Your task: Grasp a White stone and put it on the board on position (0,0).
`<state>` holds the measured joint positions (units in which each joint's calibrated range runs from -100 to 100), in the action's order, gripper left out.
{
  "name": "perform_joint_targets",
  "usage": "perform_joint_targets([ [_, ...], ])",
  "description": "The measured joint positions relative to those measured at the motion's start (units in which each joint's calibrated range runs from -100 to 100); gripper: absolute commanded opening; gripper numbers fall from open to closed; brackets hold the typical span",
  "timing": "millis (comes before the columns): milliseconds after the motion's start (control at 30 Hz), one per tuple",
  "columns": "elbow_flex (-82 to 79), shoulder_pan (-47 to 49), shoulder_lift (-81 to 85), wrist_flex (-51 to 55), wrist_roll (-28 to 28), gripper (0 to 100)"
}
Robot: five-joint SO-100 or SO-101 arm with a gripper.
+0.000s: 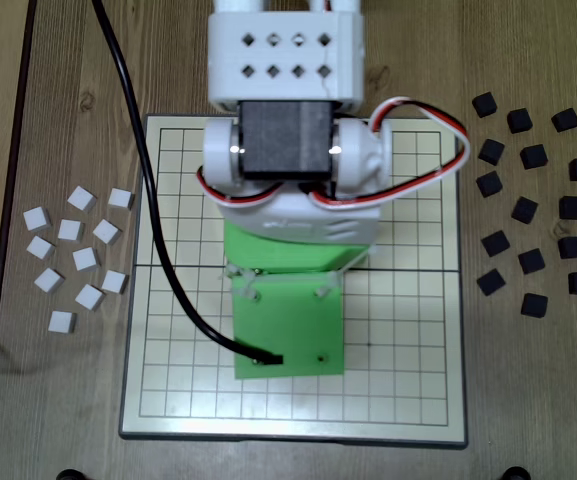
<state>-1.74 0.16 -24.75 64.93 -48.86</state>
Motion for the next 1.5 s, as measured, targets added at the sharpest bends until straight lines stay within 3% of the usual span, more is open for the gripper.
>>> perform_joint_targets([
  [500,-0.45,0.43,0.09,-0.08,0.05,13],
  [1167,-0.36,0.43,0.09,0.08,0.59,10],
  [1500,20.38,0.43,0.09,18.8,1.07,10],
])
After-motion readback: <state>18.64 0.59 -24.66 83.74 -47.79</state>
